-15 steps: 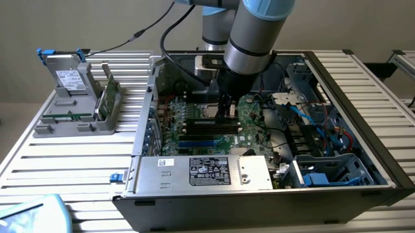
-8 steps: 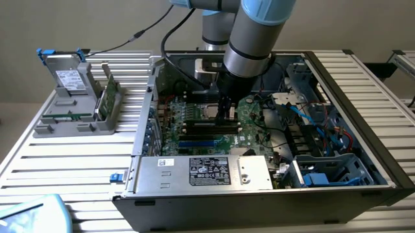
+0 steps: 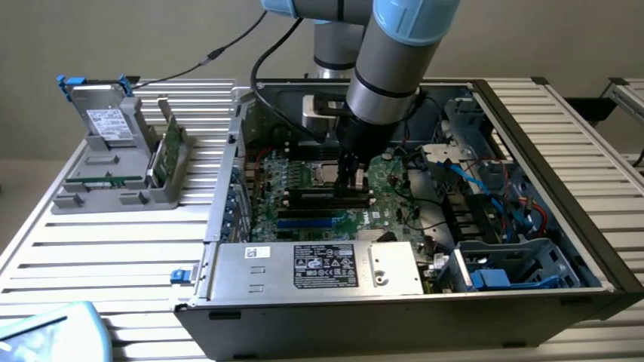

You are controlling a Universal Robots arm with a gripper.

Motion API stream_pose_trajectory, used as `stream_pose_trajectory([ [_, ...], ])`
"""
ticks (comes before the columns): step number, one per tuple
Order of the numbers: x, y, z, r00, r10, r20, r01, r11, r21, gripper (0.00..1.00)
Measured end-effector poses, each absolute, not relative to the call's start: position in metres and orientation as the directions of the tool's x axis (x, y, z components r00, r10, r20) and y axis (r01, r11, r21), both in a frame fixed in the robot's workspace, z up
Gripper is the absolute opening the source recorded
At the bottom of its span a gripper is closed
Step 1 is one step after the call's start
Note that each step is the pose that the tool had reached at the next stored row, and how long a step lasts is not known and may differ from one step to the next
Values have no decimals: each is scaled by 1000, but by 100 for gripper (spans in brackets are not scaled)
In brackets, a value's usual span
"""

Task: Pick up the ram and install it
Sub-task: 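Insert the ram into the slot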

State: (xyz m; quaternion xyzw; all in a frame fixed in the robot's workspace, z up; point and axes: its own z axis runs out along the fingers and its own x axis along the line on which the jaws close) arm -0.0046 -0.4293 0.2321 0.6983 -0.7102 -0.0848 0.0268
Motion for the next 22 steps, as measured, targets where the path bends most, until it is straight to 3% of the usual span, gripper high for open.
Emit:
stream_pose_trajectory([
  [22,-5,-429,229,-23,-997,-74,-987,11,159,13],
])
